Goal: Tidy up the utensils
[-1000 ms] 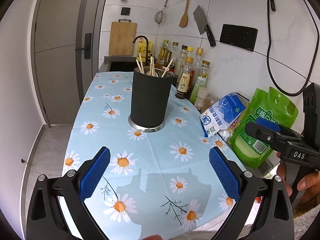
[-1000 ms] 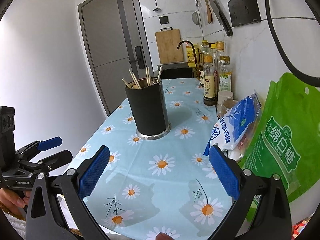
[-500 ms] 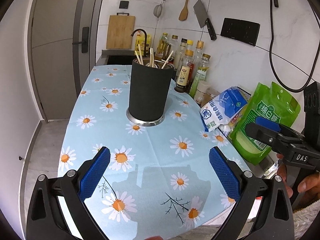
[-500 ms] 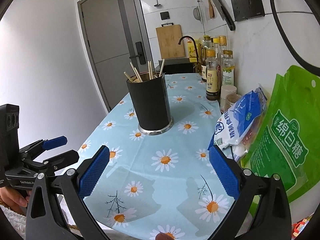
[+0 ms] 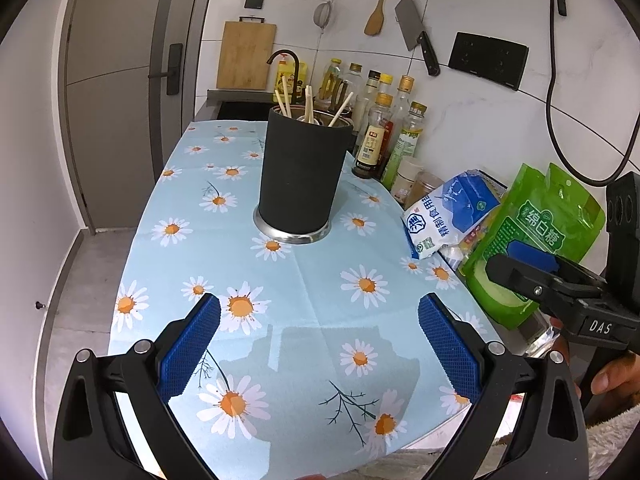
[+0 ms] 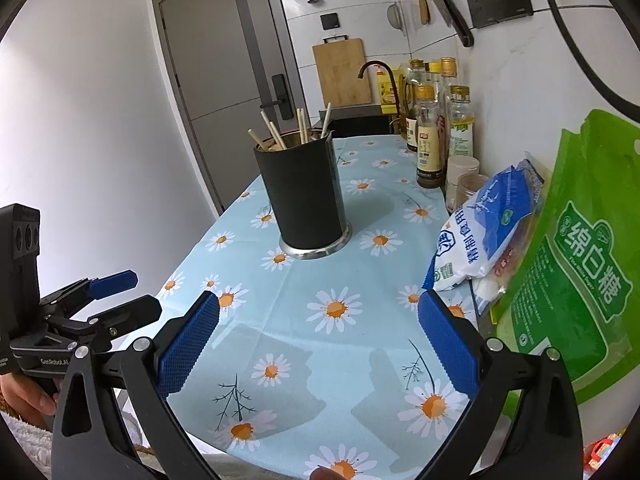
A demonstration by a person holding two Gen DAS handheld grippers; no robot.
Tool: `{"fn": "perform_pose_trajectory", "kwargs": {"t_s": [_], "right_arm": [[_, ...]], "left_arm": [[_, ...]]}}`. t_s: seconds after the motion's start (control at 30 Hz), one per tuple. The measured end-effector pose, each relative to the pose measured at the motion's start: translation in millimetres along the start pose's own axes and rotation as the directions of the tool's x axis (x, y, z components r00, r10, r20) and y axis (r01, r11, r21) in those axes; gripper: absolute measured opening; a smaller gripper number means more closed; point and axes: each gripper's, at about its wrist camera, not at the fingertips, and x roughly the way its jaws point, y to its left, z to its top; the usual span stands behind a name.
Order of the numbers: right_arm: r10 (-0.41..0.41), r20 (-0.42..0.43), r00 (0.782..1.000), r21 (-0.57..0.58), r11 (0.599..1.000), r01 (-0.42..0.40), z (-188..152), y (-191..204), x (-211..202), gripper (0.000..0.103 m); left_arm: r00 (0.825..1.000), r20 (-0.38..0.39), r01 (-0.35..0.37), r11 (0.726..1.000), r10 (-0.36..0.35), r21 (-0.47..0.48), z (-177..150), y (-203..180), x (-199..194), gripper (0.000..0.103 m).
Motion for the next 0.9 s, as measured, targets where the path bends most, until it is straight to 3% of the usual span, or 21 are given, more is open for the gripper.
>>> {"fn": "perform_pose_trajectory", "kwargs": {"t_s": [0.9], "right_arm": [[0.031, -0.025, 0.999, 0.007, 0.999, -0.031, -3.8, -2.4, 4.6, 0.098]], "left_arm": [[1.000, -0.016, 0.004, 1.000, -0.004, -0.002, -2.1, -4.9, 5.0, 0.096]]}}
